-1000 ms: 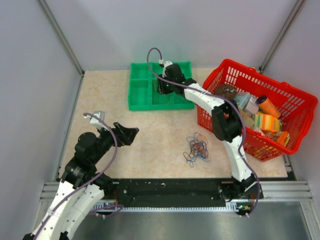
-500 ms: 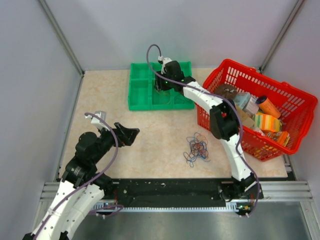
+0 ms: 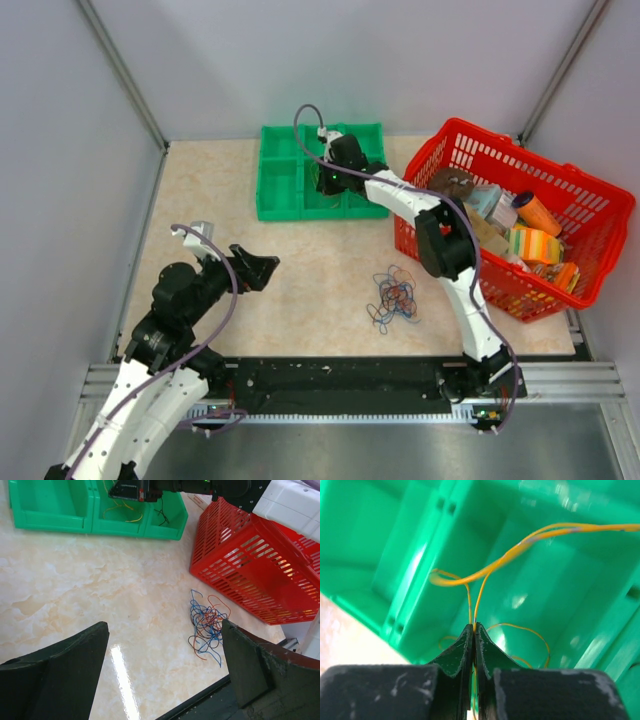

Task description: Untangle the cables

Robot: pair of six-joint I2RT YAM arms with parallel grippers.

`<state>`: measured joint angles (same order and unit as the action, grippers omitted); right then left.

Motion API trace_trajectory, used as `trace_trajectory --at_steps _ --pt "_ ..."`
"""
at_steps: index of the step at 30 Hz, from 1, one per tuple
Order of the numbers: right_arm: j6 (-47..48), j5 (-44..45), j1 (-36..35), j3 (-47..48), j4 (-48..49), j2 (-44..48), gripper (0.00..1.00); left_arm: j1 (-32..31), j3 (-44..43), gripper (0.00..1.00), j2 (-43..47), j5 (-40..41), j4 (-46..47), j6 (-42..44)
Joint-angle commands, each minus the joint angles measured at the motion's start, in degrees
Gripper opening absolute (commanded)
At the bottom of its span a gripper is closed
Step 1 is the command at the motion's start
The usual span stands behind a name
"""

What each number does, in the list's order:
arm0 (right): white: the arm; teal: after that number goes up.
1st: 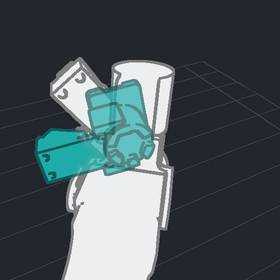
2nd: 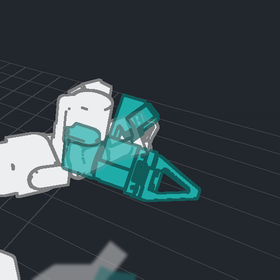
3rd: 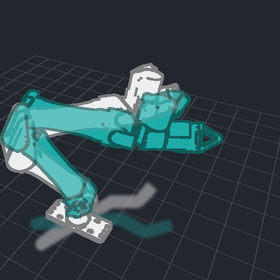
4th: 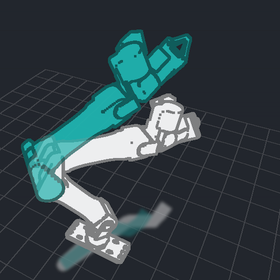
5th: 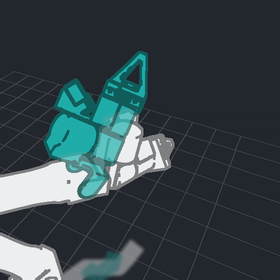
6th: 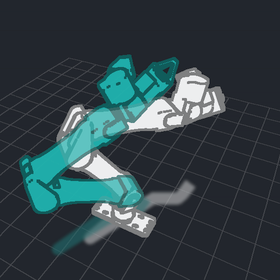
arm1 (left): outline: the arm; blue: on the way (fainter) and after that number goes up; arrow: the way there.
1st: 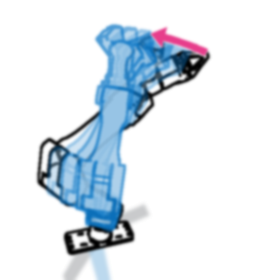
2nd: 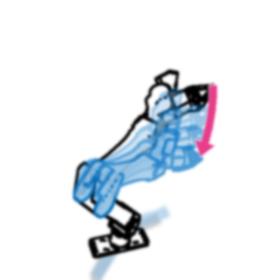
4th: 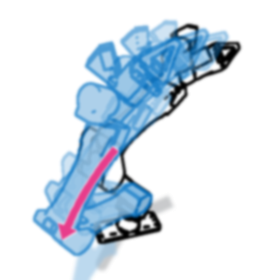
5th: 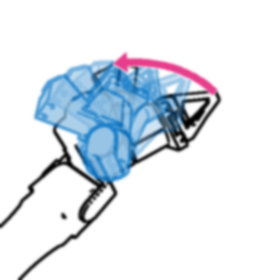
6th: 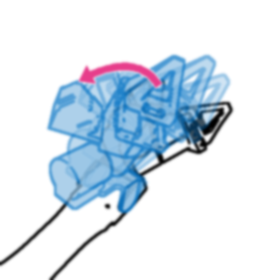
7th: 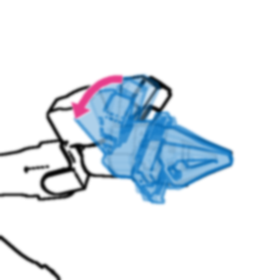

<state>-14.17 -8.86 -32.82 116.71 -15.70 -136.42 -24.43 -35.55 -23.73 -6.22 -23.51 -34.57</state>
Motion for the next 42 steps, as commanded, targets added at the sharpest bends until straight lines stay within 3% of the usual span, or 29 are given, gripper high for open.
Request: trace_trajectory --at_steps 1,8,13,17,20,26,32,34,38,42 --pt "-2.9 -3.9 0.4 -7.4 3.5 7.2 0.00 0.0 0.7 0.97 -0.3 -0.6 3.5 0.0" --pt "-5.2 -5.6 0.4 -8.8 4.2 7.4 0.00 -0.1 0.3 0.97 -0.1 -1.3 3.5 0.0" --pt "-4.0 -1.9 0.2 -0.9 -4.0 5.4 0.28 -0.1 0.4 0.97 -0.2 -1.1 2.9 0.2" --pt "-1.0 5.2 -1.6 -1.2 -10.2 10.1 0.60 -0.1 0.7 0.98 -1.6 -2.4 3.3 -0.1" --pt "1.2 8.6 -3.6 -4.0 -13.5 17.1 0.70 -0.1 1.7 0.97 -4.1 -5.5 5.0 -0.8" --pt "-2.3 11.1 -5.5 -24.7 -13.7 42.9 0.72 -2.2 6.2 0.90 -14.2 -15.0 17.7 -6.8" --pt "-6.2 13.2 -9.8 -49.6 -14.3 65.1 0.70 -23.2 3.9 0.84 -34.2 -2.9 28.7 -8.5" --pt "-7.8 15.6 -11.3 -56.5 -15.9 72.9 0.70 -26.0 1.2 0.79 -42.9 -5.0 31.4 -9.5" --pt "-10.0 11.5 -11.8 -67.1 -17.7 89.0 0.65 -30.2 -6.9 0.75 -60.1 -6.9 33.5 -10.8" --pt "-11.5 9.2 -12.0 -73.6 -19.4 100.3 0.59 -29.9 -9.5 0.70 -66.1 -3.7 37.3 -14.3"
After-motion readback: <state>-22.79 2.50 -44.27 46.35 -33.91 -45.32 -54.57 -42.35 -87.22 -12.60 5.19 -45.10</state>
